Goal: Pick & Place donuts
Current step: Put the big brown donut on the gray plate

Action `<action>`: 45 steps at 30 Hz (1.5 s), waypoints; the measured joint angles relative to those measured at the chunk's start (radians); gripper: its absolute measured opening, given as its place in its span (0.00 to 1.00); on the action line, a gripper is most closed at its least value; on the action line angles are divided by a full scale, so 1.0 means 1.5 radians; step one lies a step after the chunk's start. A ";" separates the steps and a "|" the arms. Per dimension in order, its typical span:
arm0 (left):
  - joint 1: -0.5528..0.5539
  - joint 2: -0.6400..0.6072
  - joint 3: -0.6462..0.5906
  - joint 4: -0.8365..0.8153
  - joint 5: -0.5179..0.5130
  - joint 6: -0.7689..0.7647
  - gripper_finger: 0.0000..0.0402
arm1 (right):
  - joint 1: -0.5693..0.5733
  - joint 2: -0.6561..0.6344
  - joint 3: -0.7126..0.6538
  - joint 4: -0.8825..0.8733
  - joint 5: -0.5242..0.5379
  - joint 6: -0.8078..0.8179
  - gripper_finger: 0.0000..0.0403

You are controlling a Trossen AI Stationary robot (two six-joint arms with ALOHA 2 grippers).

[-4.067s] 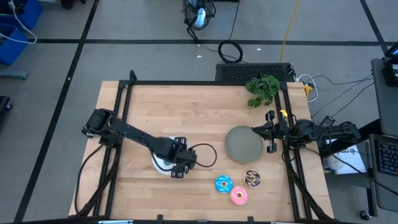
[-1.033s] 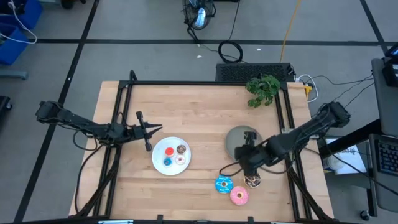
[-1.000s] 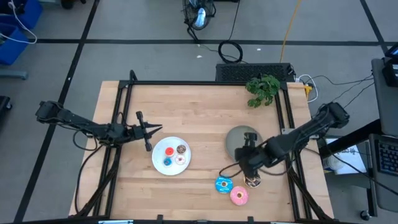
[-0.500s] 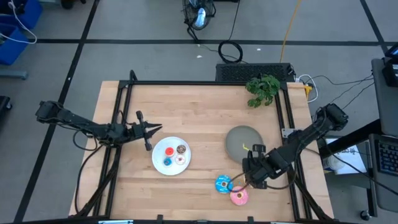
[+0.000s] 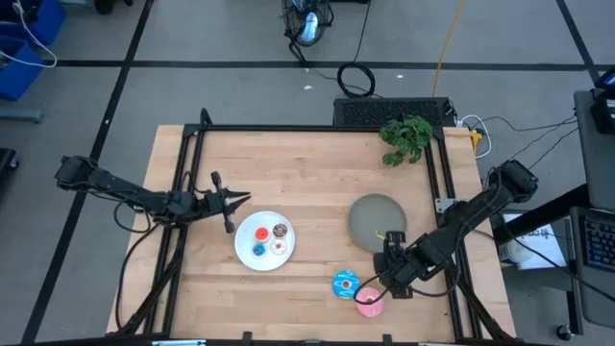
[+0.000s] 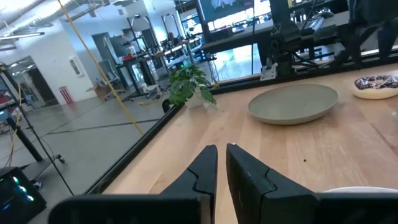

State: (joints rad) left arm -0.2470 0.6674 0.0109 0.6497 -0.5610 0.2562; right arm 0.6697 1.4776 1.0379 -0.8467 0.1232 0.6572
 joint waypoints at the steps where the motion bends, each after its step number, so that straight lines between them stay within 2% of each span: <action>1: 0.000 0.000 0.000 0.000 0.000 0.000 0.10 | 0.000 0.000 -0.006 0.004 -0.001 0.001 0.42; 8: 0.000 0.000 0.000 -0.001 0.000 -0.003 0.10 | 0.000 0.000 -0.046 0.035 -0.034 -0.003 0.50; 15: 0.000 0.000 0.000 -0.002 0.000 -0.002 0.10 | 0.000 0.000 -0.104 0.108 -0.034 -0.011 0.50; 31: 0.000 0.000 0.000 -0.002 0.000 0.001 0.10 | 0.000 0.005 -0.178 0.179 -0.034 -0.011 0.48; 36: 0.000 0.000 0.000 -0.002 0.000 0.002 0.10 | -0.003 0.016 -0.181 0.181 -0.033 -0.006 0.38; 45: 0.000 0.000 0.000 -0.002 0.000 0.007 0.10 | -0.028 0.001 -0.153 0.189 -0.049 -0.074 0.06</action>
State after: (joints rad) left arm -0.2474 0.6670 0.0109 0.6460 -0.5610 0.2668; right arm 0.6276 1.4788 0.8083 -0.5626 0.0503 0.5466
